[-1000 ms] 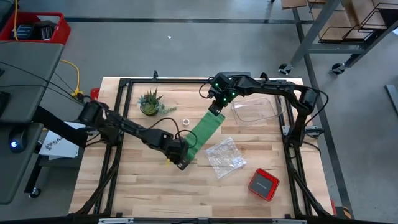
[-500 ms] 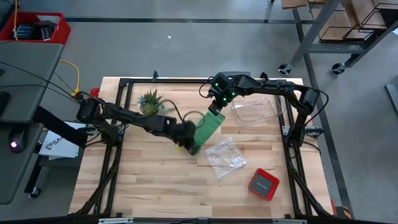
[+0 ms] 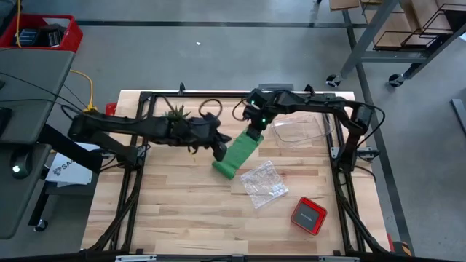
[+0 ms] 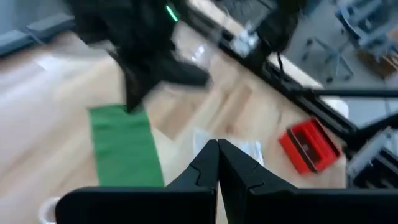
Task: Roll bandage
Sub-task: Roll the green bandage
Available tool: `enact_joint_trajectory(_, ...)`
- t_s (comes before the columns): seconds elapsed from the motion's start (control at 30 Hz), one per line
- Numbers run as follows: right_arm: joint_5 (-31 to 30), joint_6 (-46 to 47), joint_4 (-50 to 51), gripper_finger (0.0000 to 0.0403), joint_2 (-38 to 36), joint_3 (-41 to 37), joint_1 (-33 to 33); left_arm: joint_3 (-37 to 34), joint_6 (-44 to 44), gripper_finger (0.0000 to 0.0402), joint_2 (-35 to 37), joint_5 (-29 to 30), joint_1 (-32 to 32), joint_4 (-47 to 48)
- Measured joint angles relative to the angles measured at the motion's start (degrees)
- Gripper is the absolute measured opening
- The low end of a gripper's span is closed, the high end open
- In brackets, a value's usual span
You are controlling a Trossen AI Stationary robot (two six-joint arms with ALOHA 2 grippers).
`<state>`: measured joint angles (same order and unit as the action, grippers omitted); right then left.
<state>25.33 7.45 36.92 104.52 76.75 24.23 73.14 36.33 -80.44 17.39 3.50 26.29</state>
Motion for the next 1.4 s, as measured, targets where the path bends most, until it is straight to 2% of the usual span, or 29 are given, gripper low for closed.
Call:
enact_joint_trajectory(0.07, -2.9, 0.61, 0.64, 0.0, 0.96, 0.0, -1.01, 0.0, -0.01, 0.0, 1.29, 2.36, -0.06, 0.23)
enact_joint_trajectory(0.2, -3.74, 2.86, -1.29, 0.0, 4.89, 0.0, -2.14, 0.0, 0.49, 0.0, 2.19, 4.72, -0.14, 1.87)
enact_joint_trajectory(0.5, -9.99, 5.57, -2.68, 0.0, 10.95, 0.0, -3.38, 0.0, 3.49, 0.0, 2.12, 4.34, -0.12, 2.9)
enact_joint_trajectory(0.93, -22.98, 4.07, 0.41, 0.0, 11.43, 0.09, -4.03, -0.02, 3.51, 0.0, 2.12, 3.18, -0.1, 3.11)
enact_joint_trajectory(1.4, -22.32, 5.82, -0.5, 0.0, 11.21, 0.02, -3.98, -0.02, 3.49, 0.0, 2.12, 2.23, -0.06, 9.85)
